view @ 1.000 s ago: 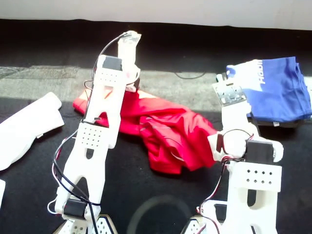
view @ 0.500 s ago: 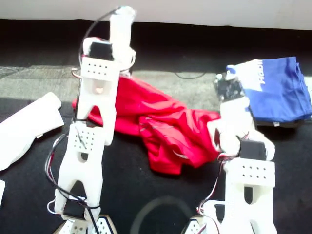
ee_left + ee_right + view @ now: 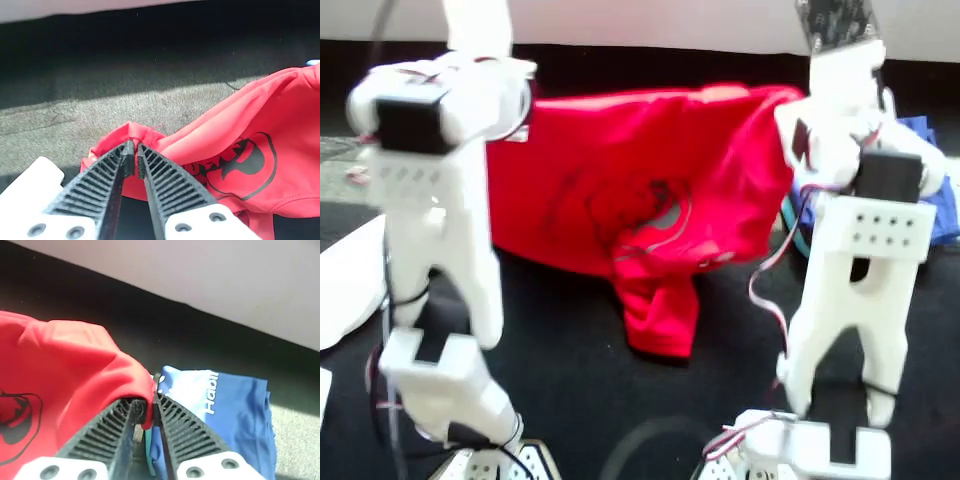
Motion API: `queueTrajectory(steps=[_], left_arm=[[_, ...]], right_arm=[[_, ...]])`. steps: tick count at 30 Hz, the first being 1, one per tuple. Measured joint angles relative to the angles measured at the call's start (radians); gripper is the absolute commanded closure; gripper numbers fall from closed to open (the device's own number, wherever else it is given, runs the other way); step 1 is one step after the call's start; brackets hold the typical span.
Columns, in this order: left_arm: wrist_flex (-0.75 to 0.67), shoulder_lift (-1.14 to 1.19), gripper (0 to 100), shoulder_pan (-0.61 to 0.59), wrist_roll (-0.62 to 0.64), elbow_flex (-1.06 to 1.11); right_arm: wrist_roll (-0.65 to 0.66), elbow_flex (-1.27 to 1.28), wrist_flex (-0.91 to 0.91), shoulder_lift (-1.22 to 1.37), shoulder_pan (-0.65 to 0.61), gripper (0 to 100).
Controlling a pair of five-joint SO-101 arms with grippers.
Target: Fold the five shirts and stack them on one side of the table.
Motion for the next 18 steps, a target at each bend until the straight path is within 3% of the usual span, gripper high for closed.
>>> queueTrajectory(steps=[9, 14, 18], left_arm=[[0.006, -0.164, 99, -0.046, -0.029, 0.017], [0.006, -0.180, 99, -0.098, -0.029, 0.157], [0.006, -0.180, 99, -0.140, -0.029, 0.351]], right_arm=[[0.043, -0.657, 0.222, 0.287, 0.000, 99.2], [0.043, -0.735, 0.388, 0.292, -0.066, 99.2], [0.043, -0.710, 0.405, 0.292, -0.104, 99.2]])
